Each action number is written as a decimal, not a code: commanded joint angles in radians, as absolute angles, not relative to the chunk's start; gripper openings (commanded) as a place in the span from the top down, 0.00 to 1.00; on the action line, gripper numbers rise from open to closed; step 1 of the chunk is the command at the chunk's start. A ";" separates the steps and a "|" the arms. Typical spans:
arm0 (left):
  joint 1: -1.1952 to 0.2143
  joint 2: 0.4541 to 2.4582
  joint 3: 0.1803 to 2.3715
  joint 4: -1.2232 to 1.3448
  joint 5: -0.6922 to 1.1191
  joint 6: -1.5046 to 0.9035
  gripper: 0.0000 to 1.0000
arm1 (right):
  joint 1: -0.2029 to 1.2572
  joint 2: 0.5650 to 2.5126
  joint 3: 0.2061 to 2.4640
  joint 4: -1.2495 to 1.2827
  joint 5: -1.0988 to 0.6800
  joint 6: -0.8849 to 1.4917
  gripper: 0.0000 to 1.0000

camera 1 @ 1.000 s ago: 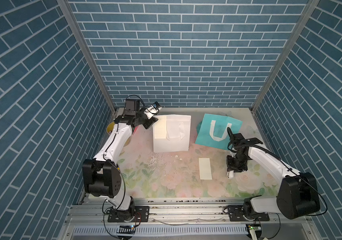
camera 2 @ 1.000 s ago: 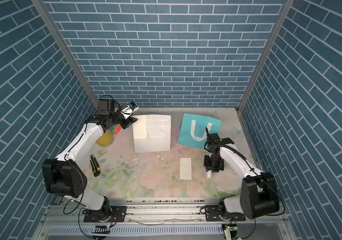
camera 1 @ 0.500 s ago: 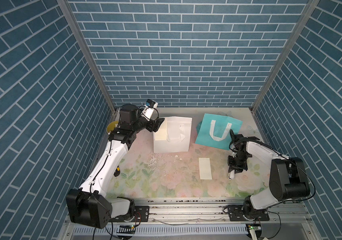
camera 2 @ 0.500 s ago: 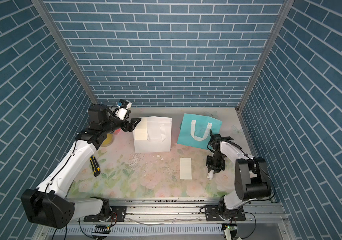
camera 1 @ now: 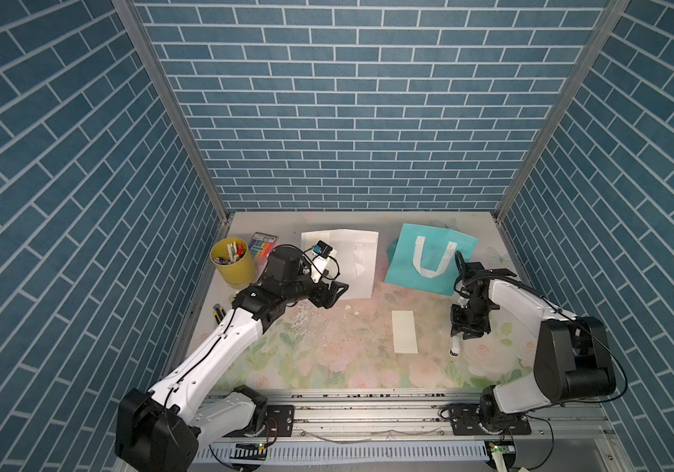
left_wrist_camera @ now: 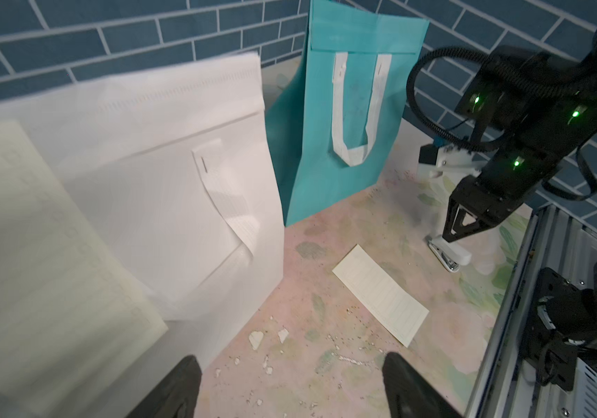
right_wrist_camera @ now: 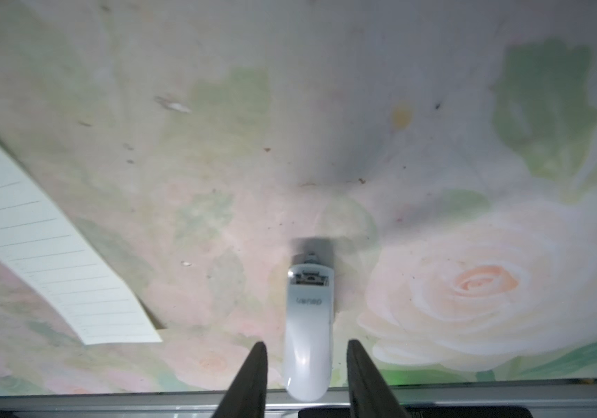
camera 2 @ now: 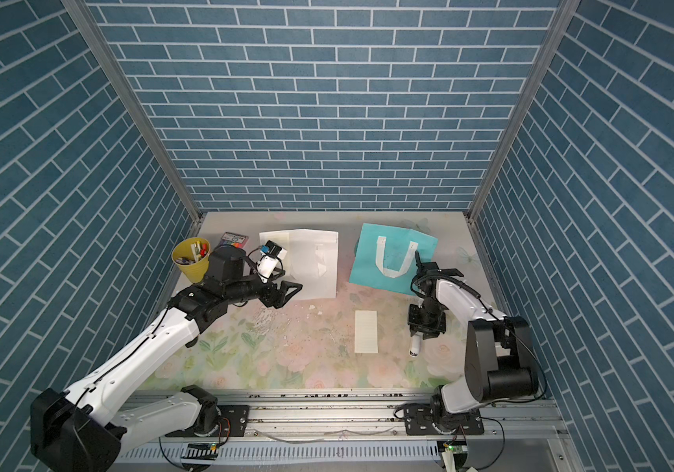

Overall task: Staple the receipts to the bags
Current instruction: Place the stapler at the center of the board, then pick up the receipt from the center of the board.

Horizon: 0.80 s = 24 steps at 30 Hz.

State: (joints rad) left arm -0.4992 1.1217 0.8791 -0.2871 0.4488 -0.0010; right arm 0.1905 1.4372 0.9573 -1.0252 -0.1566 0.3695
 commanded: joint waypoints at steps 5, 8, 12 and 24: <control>-0.665 1.188 0.783 -0.125 0.397 -0.130 0.26 | 0.336 1.300 0.941 -1.003 -0.360 0.450 0.56; -0.712 1.266 0.790 -0.060 0.386 -0.138 0.31 | 0.379 1.256 0.836 -0.865 -0.457 0.563 0.52; -0.746 1.395 0.818 0.034 0.408 -0.165 0.48 | 0.388 1.193 0.708 -0.692 -0.494 0.688 0.48; -0.811 1.762 1.024 0.100 0.494 -0.177 0.84 | 0.388 1.212 0.523 -0.453 -0.560 0.818 0.46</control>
State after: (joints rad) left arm -0.7982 1.7206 0.9760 0.0700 0.4599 -0.1783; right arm 0.3843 1.1950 0.5423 -0.5236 -0.5377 0.7460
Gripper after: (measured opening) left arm 0.171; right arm 0.546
